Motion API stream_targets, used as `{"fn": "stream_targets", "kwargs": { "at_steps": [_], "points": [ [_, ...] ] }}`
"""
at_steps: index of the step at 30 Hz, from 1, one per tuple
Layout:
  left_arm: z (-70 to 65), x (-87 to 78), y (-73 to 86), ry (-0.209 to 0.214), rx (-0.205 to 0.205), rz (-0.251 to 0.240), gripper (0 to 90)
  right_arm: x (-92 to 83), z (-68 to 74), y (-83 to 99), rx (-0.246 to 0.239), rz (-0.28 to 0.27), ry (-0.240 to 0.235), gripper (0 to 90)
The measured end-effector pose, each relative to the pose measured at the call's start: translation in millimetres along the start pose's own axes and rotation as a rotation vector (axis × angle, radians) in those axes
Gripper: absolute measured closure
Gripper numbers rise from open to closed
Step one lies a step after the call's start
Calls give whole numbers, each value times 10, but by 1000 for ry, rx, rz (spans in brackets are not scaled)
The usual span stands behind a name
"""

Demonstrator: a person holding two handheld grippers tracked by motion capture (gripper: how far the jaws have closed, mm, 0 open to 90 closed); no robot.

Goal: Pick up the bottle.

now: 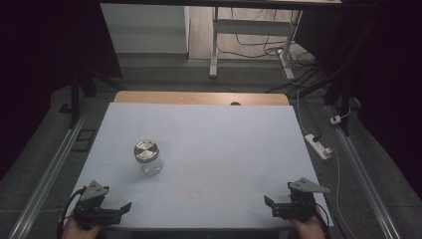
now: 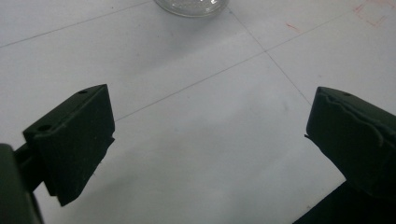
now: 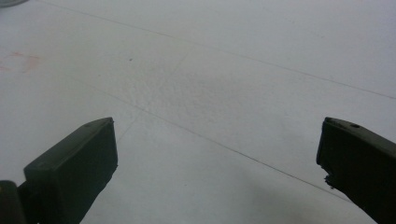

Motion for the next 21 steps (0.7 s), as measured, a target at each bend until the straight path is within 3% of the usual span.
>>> {"fn": "stream_targets", "kwargs": {
  "at_steps": [6, 21],
  "points": [
    [-17, 7, 6, 13, 11, 11, 21, 13, 25, 14, -11, 17, -19, 0],
    [-12, 36, 30, -1, 13, 50, 9, 20, 45, 20, -24, 23, -35, 0]
  ]
}}
Point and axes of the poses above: each handheld gripper's, and its own axes: x roughly forward along the jaws, y roughly out of its underside, z roughly to its left, the point moved 9 cm from there along x, roughly forward along the jaws, and after that the axes turned 14 degrees about -z, right-handed, at the moved point
